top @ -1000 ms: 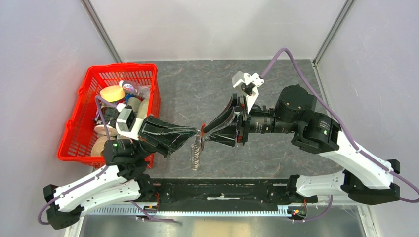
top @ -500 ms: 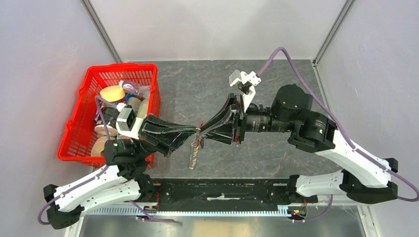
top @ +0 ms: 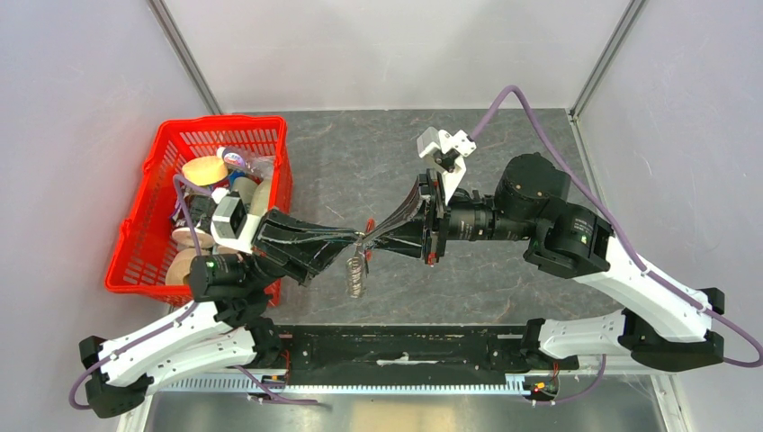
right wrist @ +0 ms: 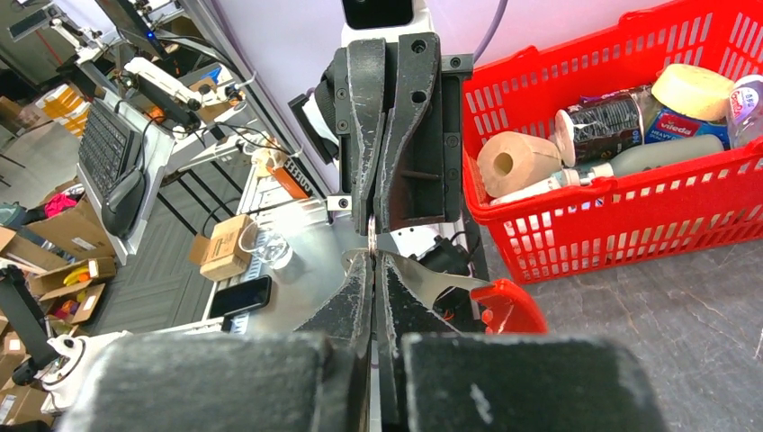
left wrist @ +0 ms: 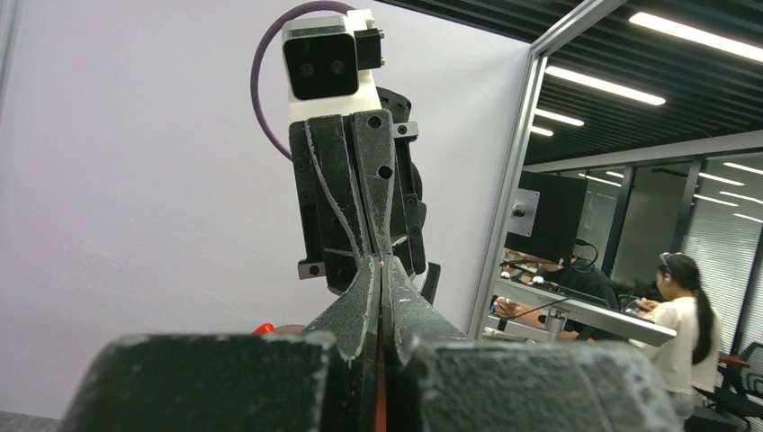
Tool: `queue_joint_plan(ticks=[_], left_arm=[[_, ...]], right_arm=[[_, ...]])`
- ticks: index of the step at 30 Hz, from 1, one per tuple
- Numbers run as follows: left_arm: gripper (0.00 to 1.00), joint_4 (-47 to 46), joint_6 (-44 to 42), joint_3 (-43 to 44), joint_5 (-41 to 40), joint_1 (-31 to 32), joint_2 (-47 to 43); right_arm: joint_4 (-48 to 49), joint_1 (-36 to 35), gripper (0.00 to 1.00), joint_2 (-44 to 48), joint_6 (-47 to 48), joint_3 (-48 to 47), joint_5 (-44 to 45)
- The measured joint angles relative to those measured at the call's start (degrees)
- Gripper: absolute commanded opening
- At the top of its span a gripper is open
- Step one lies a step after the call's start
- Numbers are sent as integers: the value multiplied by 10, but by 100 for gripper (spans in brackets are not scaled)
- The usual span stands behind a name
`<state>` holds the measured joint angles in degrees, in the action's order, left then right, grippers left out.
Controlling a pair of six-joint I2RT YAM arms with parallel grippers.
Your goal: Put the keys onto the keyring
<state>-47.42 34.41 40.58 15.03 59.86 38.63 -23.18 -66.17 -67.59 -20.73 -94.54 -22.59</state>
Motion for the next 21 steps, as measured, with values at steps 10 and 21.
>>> queue_joint_plan(ticks=[10, 21], left_arm=[[28, 97, 9, 6, 28, 0, -35], [42, 351, -2, 97, 60, 0, -106]], right_arm=[[-56, 0, 0, 4, 16, -7, -9], [-203, 0, 0, 7, 36, -34, -59]])
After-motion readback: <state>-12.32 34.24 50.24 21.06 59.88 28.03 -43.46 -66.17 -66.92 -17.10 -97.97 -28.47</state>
